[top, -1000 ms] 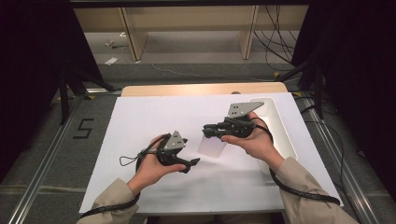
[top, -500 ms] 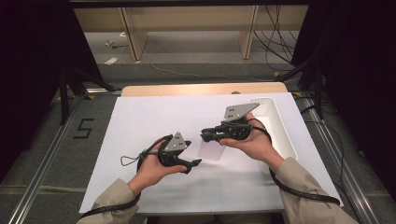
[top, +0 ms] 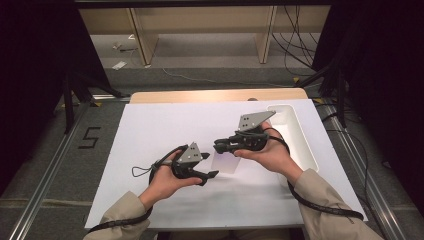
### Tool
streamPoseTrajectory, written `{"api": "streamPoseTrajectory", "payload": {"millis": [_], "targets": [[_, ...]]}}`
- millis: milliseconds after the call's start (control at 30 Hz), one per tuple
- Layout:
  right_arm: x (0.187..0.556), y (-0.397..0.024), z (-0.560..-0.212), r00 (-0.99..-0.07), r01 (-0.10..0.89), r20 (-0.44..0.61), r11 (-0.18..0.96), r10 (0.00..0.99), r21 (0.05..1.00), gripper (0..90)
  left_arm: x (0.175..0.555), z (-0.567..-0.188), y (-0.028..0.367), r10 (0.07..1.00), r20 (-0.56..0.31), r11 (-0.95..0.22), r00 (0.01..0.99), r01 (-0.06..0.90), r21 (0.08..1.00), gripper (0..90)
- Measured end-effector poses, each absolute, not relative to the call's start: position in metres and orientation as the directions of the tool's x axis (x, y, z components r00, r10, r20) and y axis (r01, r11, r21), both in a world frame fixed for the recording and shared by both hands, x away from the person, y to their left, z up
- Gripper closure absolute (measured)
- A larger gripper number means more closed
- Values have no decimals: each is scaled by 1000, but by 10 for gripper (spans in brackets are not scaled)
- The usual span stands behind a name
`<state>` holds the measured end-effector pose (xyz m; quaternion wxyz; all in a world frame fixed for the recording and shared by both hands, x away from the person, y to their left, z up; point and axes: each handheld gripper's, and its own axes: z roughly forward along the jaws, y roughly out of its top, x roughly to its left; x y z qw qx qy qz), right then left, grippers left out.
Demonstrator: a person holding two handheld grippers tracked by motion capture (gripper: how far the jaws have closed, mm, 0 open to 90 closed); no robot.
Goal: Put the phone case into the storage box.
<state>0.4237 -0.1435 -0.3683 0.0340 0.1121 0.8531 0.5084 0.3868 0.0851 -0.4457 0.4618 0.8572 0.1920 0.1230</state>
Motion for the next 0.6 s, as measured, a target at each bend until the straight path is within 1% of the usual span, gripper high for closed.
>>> {"api": "streamPoseTrajectory", "payload": {"millis": [133, 200, 233, 267, 333, 400, 433, 467, 533, 567, 600], "targets": [[423, -142, -369, -974, 156, 60, 457, 216, 876, 801, 388, -447, 83, 429, 23, -500, 903, 217, 839, 337], [423, -141, -370, -974, 160, 66, 456, 215, 875, 801, 389, -448, 82, 430, 16, -497, 903, 221, 839, 371], [422, -140, -370, -974, 163, 70, 454, 215, 876, 801, 390, -448, 82, 427, 14, -496, 904, 221, 839, 371], [422, -140, -370, -974, 166, 75, 453, 212, 876, 801, 390, -449, 82, 427, 14, -497, 904, 222, 839, 397], [422, -139, -370, -975, 165, 75, 453, 210, 876, 801, 391, -449, 82, 422, 11, -494, 907, 220, 841, 409], [422, -139, -371, -975, 166, 78, 452, 207, 876, 801, 391, -449, 81, 411, 9, -493, 912, 214, 843, 441], [422, -138, -371, -975, 169, 84, 449, 204, 877, 801, 391, -449, 81, 407, 10, -495, 913, 211, 843, 475], [422, -138, -371, -975, 169, 84, 449, 204, 877, 801, 391, -449, 81, 403, 13, -497, 915, 206, 843, 475], [422, -138, -372, -976, 169, 83, 451, 203, 876, 801, 391, -448, 80, 393, 14, -498, 919, 200, 844, 513], [421, -137, -372, -976, 169, 84, 450, 202, 877, 801, 391, -448, 80, 389, 15, -499, 921, 197, 844, 554], [421, -137, -372, -976, 169, 84, 450, 202, 877, 801, 391, -448, 80, 385, 14, -502, 923, 197, 842, 554]]}}
